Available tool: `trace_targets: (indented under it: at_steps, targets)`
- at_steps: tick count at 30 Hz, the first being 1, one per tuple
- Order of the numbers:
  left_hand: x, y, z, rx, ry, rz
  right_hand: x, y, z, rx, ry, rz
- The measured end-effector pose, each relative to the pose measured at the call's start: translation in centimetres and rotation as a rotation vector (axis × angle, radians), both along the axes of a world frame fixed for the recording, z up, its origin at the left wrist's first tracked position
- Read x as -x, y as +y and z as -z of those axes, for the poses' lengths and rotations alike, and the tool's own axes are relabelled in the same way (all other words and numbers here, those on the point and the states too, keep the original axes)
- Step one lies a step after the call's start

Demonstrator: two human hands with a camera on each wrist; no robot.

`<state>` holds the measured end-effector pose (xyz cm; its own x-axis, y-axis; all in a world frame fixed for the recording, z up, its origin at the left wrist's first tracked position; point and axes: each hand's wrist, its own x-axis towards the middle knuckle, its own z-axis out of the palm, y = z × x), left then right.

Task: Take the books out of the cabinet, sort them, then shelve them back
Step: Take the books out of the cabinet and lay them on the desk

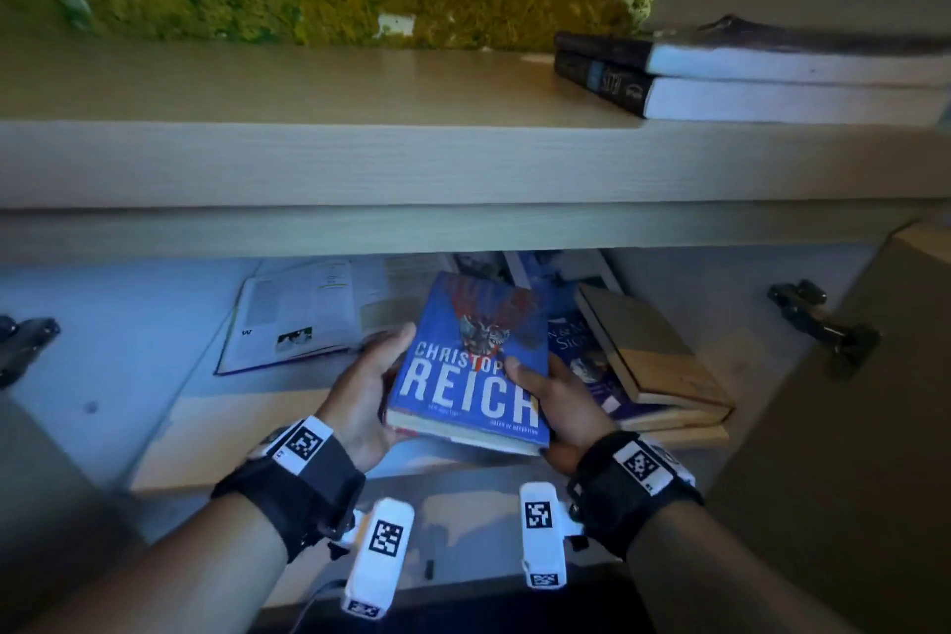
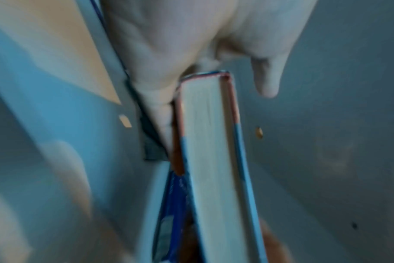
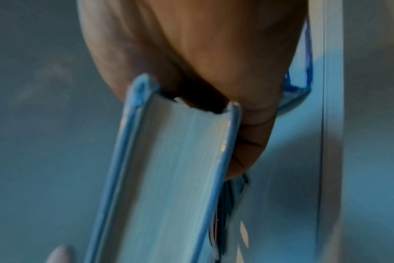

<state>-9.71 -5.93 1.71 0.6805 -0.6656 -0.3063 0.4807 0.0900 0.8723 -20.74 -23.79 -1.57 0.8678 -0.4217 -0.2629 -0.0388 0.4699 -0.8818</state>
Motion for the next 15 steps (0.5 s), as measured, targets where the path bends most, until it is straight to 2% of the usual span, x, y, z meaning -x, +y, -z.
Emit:
trace_targets:
  at_steps: [2,3,7,8,10,13,15]
  targets:
    - [1.8,0.9,-2.4,-0.156,0.052,0.125,2.2,1.2,-2.2,0.063,0.035,-0.04]
    - [2.8,1.3,-3.7,-0.208,0.035,0.131,3.3,1.7,-4.0,0.083,0.053,-0.05]
    - [7.9,4.2,-9.7,-0.394,-0.133,0.06,9.1,4.4,-11.2,0.105,0.126,-0.106]
    - [9.7,5.1,-12.1,-0.422,-0.111,0.061,10.9,5.2,-13.5,0.106,0.153,-0.116]
    - [12.6,6.9,-14.5,-0.474,-0.066,0.061,13.8,6.7,-15.7,0.104,0.195,-0.123]
    - [17.0,9.7,-20.9,-0.531,-0.126,0.023,18.2,9.4,-23.7,0.122,0.238,-0.183]
    - [19.3,11.2,-26.0,-0.512,-0.169,0.003,20.4,10.9,-29.4,0.19,0.179,-0.191]
